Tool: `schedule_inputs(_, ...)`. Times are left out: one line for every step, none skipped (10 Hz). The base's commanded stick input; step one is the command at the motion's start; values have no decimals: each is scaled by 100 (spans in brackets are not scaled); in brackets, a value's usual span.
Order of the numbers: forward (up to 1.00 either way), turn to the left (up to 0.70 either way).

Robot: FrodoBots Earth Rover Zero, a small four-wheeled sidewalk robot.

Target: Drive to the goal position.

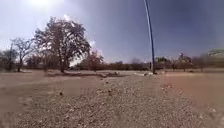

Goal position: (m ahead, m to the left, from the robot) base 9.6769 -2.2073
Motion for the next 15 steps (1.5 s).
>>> schedule_inputs(50, 0)
schedule_inputs(50, 0)
schedule_inputs(50, 0)
schedule_inputs(50, 0)
schedule_inputs(50, 0)
schedule_inputs(50, 0)
schedule_inputs(50, 0)
schedule_inputs(50, 0)
schedule_inputs(50, 0)
schedule_inputs(50, 0)
schedule_inputs(50, 0)
schedule_inputs(50, 0)
schedule_inputs(50, 0)
schedule_inputs(50, 0)
schedule_inputs(50, -8)
